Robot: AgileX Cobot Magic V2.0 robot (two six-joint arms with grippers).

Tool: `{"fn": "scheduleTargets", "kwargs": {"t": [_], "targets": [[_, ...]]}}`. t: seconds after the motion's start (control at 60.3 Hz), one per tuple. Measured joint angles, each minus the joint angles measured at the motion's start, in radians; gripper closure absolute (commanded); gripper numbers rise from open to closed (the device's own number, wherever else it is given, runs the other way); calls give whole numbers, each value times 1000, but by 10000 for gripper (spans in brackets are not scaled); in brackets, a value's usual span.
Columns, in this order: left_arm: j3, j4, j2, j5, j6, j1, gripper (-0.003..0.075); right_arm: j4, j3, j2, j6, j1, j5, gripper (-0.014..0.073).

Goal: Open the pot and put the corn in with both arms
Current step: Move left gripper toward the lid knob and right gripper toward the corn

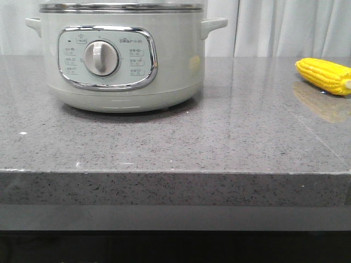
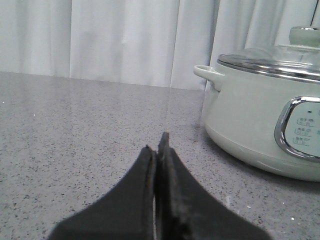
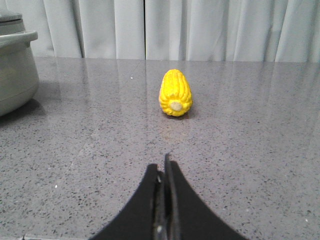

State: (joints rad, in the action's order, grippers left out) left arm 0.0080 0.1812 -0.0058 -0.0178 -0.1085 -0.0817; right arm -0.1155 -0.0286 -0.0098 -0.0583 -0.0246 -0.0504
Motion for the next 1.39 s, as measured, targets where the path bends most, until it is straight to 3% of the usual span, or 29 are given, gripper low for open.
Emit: {"fn": "scheduleTargets", "kwargs": {"t": [0.912, 1.144, 1.393], "targets": [[-10, 4, 0, 34, 0, 0, 741, -25, 25, 0, 0, 0, 7, 713], [-207, 8, 5, 0, 0, 0, 741, -24, 250, 6, 0, 0, -170, 713], [-533, 8, 177, -246, 0, 0, 741, 30, 541, 182, 0, 0, -360, 713]]}}
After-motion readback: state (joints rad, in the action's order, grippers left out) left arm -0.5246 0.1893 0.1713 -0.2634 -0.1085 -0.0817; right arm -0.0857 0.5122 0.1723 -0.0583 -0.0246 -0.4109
